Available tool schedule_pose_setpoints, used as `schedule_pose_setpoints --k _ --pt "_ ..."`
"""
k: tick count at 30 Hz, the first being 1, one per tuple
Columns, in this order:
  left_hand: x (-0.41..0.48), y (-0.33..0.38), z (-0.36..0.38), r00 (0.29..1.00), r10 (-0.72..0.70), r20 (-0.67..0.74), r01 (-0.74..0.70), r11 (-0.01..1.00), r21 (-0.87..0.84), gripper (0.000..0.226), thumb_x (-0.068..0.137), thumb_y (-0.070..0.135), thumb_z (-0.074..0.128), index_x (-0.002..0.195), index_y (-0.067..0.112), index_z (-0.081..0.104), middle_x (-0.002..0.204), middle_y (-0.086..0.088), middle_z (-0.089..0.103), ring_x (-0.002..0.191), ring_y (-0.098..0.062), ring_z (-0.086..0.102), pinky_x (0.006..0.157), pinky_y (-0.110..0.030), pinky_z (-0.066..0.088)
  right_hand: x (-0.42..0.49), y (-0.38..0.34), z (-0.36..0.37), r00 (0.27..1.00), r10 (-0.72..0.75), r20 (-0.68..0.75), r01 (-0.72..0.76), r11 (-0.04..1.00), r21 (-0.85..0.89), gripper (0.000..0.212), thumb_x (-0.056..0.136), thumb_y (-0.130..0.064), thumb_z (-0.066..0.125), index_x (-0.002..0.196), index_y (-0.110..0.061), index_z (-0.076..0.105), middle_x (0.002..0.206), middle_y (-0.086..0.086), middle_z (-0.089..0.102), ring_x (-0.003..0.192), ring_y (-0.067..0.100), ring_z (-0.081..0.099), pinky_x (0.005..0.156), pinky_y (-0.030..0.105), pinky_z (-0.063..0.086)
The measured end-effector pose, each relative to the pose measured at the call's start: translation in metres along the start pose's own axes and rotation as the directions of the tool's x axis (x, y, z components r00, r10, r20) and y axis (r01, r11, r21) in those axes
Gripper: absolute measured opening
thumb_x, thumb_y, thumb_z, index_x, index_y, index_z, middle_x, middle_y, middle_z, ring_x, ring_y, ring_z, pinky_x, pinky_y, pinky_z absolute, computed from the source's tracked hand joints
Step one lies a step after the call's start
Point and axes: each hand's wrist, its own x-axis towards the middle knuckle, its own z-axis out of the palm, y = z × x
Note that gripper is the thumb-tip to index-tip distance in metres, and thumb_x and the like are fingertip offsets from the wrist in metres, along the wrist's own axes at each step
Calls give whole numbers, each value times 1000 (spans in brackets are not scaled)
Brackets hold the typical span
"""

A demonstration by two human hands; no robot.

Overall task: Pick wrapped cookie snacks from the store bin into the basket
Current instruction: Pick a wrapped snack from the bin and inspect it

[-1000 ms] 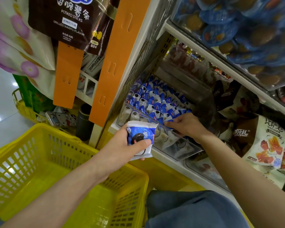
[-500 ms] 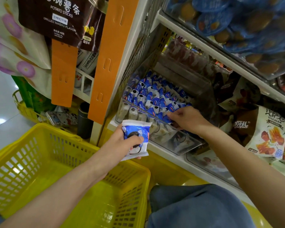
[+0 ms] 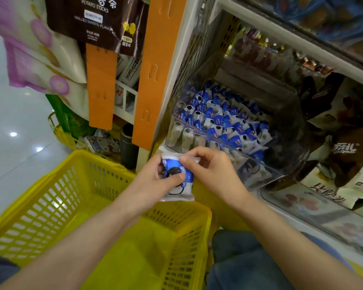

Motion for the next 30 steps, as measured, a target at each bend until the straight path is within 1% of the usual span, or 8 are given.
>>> schedule_pose_setpoints --k 3,7,11,16,20,23,27,30 --pt "-2 -1 -6 996 28 -83 -29 999 -18 15 89 16 57 103 11 59 93 -2 71 78 -4 68 60 -14 51 -1 3 11 997 65 36 -70 983 168 13 84 -24 66 74 -15 68 78 17 69 69 25 61 70 51 50" --pt "0 -6 -14 982 88 -166 -77 995 69 16 92 21 52 92 7 61 78 -2 68 70 -5 66 56 -16 51 -4 3 25 1000 23 3 -23 982 190 17 83 -29 67 70 -18 67 69 12 68 63 21 60 58 43 50" --pt "2 -10 -16 984 59 -165 -51 997 49 19 93 23 50 79 12 59 68 1 66 66 -7 65 53 -17 50 -8 3 28 967 -242 -82 228 962 -154 14 84 -29 66 76 -18 68 68 -8 62 66 6 54 59 23 45" --pt "0 -18 -16 990 2 -138 -1 1000 9 26 93 22 49 68 17 54 54 10 59 55 0 60 49 -15 47 -12 7 25 872 -489 -7 432 777 -459 13 83 -25 68 81 -13 72 73 -3 66 70 14 56 61 26 45" --pt "-7 -22 -17 990 -74 -122 72 997 -22 15 91 25 51 90 14 61 81 0 71 78 -11 68 72 -29 54 -17 6 25 965 -261 -7 253 944 -210 10 85 -26 65 83 -19 72 76 -8 67 73 6 60 65 27 50" --pt "-12 -21 -18 992 -66 -109 67 998 6 26 85 16 61 110 11 56 100 -8 71 87 -17 68 70 -23 54 -13 7 24 989 -82 -125 82 997 -3 10 86 -21 63 82 -16 70 73 -7 68 70 5 63 64 20 51" --pt "-16 -17 -19 969 3 -248 -12 999 -32 27 79 11 67 105 14 59 96 -4 72 77 -9 68 63 -18 55 -6 6 22 970 242 -26 -214 901 378 8 89 -12 58 84 -8 63 69 2 67 61 6 65 52 22 55" --pt "-14 -16 -25 926 -38 -376 -23 987 -157 18 83 17 64 100 15 60 87 2 74 73 -8 69 65 -19 55 -4 8 24 928 331 172 -374 827 419 10 91 -11 56 92 -1 58 50 -9 62 53 0 62 52 20 56"
